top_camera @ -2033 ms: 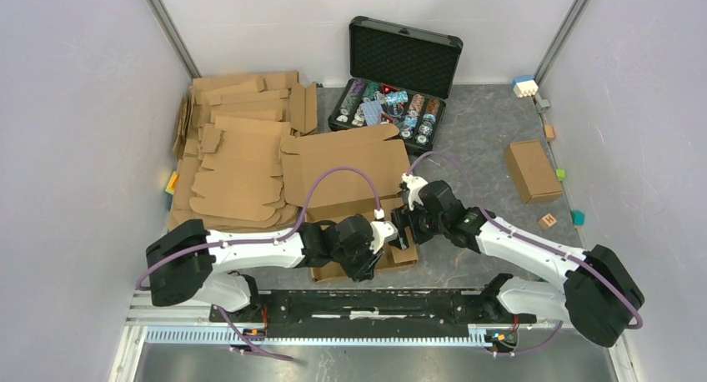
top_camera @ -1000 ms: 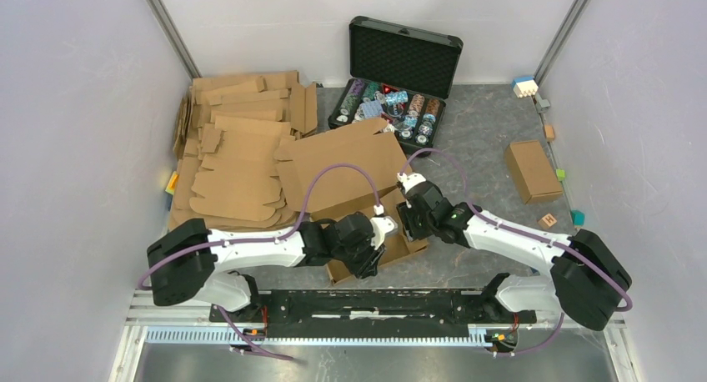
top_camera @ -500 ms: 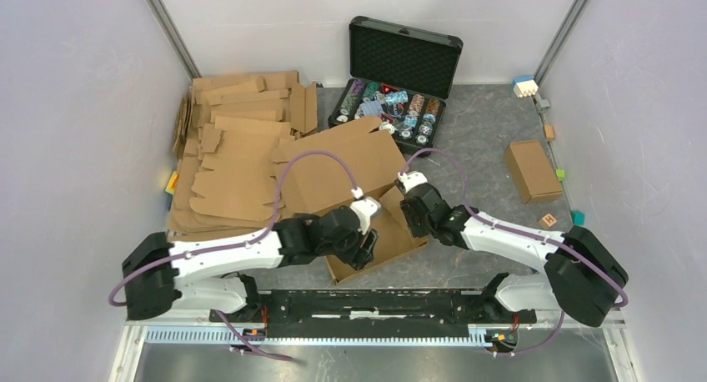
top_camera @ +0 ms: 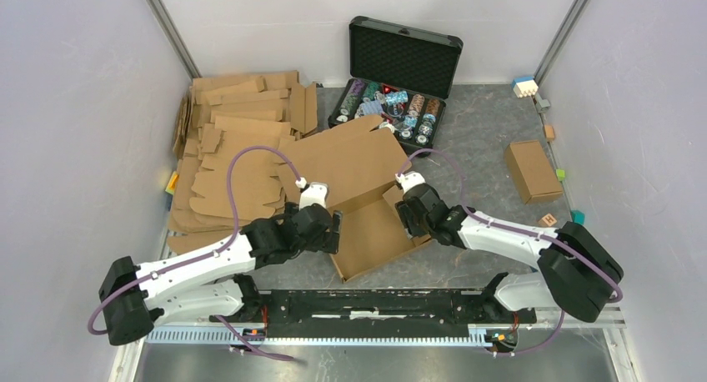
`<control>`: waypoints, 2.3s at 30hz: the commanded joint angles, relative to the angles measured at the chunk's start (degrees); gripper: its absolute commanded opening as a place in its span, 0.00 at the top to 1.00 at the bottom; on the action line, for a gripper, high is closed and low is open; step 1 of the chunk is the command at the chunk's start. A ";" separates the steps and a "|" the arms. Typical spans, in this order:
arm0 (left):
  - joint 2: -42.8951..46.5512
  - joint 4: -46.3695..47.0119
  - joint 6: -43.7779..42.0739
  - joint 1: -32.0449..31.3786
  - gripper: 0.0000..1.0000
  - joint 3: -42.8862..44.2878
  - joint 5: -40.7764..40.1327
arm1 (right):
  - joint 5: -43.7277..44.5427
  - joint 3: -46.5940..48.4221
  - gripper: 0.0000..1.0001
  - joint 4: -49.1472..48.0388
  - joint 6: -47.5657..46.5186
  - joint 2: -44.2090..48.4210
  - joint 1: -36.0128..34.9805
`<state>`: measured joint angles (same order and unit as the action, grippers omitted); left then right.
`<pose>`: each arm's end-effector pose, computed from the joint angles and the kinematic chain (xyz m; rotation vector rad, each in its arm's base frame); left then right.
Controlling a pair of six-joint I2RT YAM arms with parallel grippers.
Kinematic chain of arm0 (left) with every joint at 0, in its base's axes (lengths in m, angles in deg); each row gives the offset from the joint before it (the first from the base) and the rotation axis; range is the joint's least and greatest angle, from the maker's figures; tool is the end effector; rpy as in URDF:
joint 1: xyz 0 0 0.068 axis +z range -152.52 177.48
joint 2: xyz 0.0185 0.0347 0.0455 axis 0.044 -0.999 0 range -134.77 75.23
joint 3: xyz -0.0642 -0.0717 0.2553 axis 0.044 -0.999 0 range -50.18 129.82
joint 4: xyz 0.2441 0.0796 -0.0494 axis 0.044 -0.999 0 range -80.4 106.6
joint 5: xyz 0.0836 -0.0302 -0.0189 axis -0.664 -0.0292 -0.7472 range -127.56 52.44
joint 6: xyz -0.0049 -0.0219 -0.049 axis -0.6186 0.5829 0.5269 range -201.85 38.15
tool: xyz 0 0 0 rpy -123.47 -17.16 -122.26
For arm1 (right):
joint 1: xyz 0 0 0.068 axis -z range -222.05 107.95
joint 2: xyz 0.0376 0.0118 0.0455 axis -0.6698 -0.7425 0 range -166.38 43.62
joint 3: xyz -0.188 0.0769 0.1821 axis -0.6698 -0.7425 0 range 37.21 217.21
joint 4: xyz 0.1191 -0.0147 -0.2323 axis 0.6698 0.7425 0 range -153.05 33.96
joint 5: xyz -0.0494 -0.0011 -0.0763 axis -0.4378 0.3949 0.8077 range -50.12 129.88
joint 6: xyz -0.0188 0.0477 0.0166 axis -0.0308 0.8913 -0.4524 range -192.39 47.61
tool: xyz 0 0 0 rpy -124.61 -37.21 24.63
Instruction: Fold the paper box
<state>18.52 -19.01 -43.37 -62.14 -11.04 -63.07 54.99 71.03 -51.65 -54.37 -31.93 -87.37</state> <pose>0.1095 -0.1565 0.2325 0.2609 2.3779 -0.2456 0.1766 0.1655 0.1641 -0.4742 2.4132 0.1526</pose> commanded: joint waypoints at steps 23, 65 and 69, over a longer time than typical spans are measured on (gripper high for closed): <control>-5.55 11.05 -2.09 8.02 0.09 -1.13 5.74 | -14.94 -0.33 0.17 -5.32 -3.53 -1.27 6.49; -50.36 32.36 3.27 17.43 0.62 30.47 42.66 | -13.65 -2.19 0.26 -7.84 -6.70 0.68 6.17; -51.39 32.41 2.84 17.34 0.67 30.04 42.53 | -14.59 -1.78 0.18 -8.10 -6.28 1.27 6.12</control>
<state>-31.44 12.53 -41.56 -44.69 17.59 -21.85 41.77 67.82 -58.23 -60.29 -32.36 -80.99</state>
